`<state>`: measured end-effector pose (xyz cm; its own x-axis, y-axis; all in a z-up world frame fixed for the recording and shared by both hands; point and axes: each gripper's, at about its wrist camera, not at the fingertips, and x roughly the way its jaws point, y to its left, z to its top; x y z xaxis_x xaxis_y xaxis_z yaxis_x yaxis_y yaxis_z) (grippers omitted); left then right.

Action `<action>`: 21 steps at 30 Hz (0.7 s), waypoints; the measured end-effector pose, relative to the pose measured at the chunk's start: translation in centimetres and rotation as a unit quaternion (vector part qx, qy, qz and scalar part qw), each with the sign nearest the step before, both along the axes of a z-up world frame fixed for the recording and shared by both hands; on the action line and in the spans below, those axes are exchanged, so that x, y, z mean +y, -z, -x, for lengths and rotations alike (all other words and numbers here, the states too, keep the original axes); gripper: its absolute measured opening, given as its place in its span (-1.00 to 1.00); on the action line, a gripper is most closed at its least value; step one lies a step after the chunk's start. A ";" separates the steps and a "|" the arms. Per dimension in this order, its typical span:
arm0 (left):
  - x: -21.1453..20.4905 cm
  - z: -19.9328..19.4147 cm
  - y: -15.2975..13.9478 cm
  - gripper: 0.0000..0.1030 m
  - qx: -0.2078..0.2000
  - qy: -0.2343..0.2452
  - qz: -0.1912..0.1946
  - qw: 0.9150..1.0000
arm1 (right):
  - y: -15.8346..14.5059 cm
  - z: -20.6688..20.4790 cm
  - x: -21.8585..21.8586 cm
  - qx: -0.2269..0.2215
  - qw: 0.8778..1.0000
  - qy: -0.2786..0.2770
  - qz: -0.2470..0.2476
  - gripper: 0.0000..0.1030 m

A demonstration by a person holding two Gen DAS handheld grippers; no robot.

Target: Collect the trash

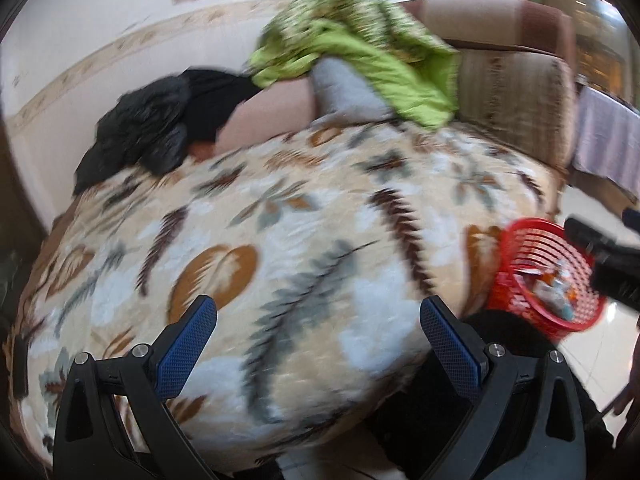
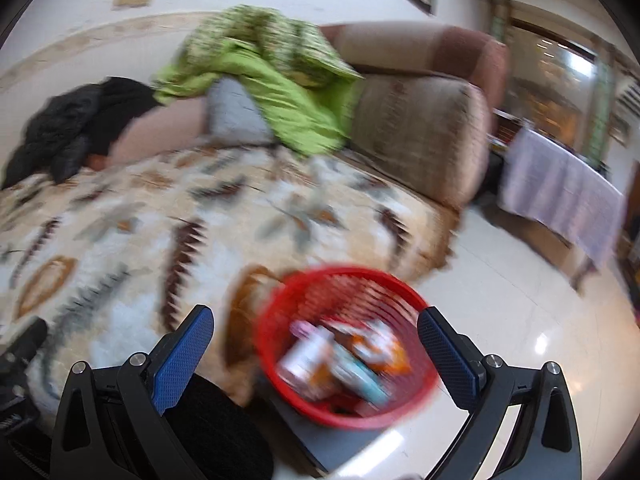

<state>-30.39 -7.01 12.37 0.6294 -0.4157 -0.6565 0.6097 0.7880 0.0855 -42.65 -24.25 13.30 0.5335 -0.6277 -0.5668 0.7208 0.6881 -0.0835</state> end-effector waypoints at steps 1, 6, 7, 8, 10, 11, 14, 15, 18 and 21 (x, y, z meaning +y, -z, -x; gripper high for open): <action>0.8 -0.9 0.3 0.96 0.006 -0.021 -0.004 1.000 | -0.4 -1.2 -0.1 -0.009 1.000 -0.022 -0.007 1.00; 4.8 -8.1 2.5 0.96 0.058 -0.138 -0.042 0.988 | 0.3 -11.3 0.6 -0.002 0.992 -0.108 -0.066 1.00; 5.7 -9.9 3.1 0.96 0.076 -0.160 -0.046 0.983 | 1.0 -13.5 0.9 0.017 0.992 -0.111 -0.065 1.00; 6.4 -11.4 3.6 0.96 0.090 -0.178 -0.045 0.979 | 2.4 -16.6 1.6 0.045 0.990 -0.114 -0.065 1.00; 7.5 -15.0 4.7 0.96 0.119 -0.205 -0.035 0.971 | 4.4 -21.3 3.1 0.068 0.987 -0.129 -0.066 1.00; 7.7 -16.7 5.2 0.96 0.131 -0.213 -0.031 0.968 | 5.3 -23.5 3.9 0.075 0.985 -0.139 -0.063 1.00; 7.9 -22.4 7.1 0.96 0.151 -0.230 -0.033 0.961 | 8.4 -29.6 4.8 0.110 0.977 -0.162 -0.090 1.00; 7.8 -24.0 7.8 0.96 0.150 -0.233 -0.034 0.960 | 9.1 -31.0 4.8 0.109 0.974 -0.167 -0.106 1.00; 7.9 -28.0 10.1 0.96 0.160 -0.253 -0.037 0.953 | 11.9 -34.6 4.6 0.129 0.966 -0.165 -0.150 1.00; 7.9 -29.0 10.8 1.00 0.138 -0.251 -0.029 0.958 | 12.5 -35.5 4.8 0.113 0.974 -0.144 -0.132 1.00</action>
